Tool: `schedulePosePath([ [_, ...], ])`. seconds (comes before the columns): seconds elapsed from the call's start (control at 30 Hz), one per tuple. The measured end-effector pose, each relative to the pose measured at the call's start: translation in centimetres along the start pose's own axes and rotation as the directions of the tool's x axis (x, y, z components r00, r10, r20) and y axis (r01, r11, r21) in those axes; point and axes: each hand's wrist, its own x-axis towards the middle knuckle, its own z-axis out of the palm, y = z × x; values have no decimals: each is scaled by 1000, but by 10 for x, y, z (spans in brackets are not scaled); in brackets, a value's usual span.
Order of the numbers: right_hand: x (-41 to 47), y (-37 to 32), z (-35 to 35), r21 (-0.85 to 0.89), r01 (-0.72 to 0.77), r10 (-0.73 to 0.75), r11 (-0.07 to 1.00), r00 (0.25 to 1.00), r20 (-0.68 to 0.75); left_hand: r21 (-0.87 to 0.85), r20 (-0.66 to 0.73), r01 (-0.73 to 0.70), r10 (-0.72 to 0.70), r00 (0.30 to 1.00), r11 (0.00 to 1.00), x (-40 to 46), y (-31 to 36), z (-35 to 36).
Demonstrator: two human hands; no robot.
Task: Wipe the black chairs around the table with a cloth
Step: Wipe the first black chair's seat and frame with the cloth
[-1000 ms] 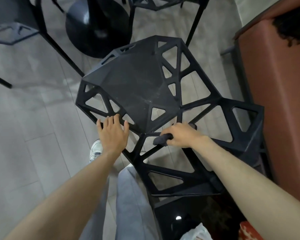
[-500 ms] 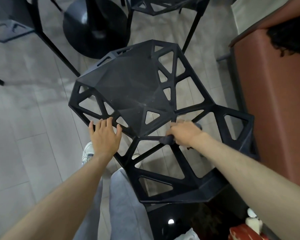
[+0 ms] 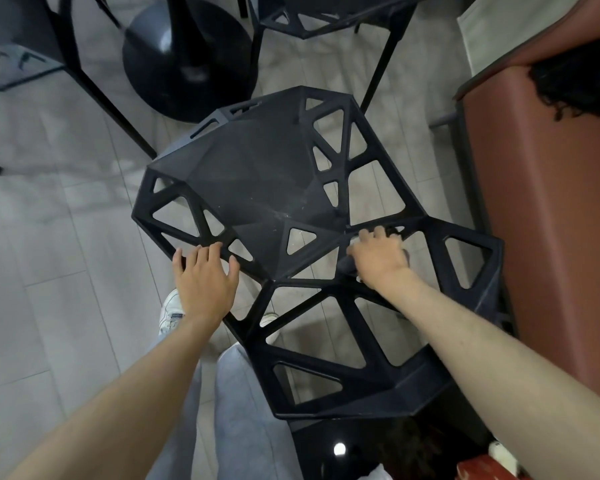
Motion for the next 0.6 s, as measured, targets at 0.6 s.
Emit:
schedulePosePath([
  [0.6,4,54,-9,-8,-233,226,972,948,-224,-41,-2,22,-22,1000,999,0,3,-2],
])
